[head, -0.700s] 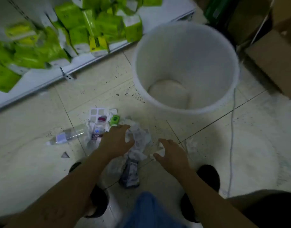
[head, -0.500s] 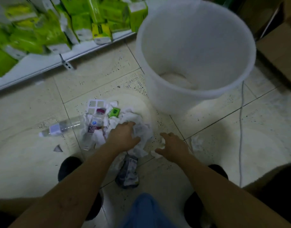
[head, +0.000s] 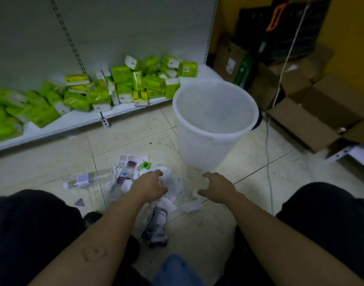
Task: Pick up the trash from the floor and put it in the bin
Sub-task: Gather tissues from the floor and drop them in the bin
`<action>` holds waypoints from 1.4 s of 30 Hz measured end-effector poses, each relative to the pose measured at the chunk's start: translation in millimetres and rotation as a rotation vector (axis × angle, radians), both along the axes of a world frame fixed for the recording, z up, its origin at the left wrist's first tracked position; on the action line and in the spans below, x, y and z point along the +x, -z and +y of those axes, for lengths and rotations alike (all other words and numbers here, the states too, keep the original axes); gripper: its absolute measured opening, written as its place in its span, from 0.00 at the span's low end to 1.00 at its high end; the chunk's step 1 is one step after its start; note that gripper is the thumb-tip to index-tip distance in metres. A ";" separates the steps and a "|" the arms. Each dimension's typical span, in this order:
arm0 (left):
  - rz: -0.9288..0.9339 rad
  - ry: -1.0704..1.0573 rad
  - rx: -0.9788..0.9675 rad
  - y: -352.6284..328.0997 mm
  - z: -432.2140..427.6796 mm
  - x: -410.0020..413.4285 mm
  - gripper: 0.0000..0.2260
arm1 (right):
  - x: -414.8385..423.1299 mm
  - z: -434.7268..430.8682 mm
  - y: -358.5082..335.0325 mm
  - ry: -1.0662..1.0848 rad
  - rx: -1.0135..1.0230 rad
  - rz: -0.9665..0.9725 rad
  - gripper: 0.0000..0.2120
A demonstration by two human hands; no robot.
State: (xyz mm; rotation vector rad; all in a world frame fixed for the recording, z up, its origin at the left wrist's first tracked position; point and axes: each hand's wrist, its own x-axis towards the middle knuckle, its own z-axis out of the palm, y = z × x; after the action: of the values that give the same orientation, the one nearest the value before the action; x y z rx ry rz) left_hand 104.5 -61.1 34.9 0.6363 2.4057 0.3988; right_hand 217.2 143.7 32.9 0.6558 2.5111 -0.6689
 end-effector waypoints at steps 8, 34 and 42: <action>-0.030 -0.053 0.106 -1.1 16.7 1.1 0.29 | 31.9 8.7 11.0 0.072 0.065 -0.095 0.38; -0.059 0.496 -0.188 290.7 138.8 28.2 0.21 | -15.1 116.2 277.9 0.431 -0.117 -0.482 0.35; -0.286 0.482 -0.237 273.1 113.3 7.1 0.14 | -12.5 88.2 264.5 0.177 -0.181 -0.626 0.22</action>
State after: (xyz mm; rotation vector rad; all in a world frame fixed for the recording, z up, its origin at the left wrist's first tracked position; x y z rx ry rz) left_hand 111.6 52.3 -238.2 0.9448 1.9115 -0.0028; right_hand 204.6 231.9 -231.6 0.8676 1.8120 -0.6224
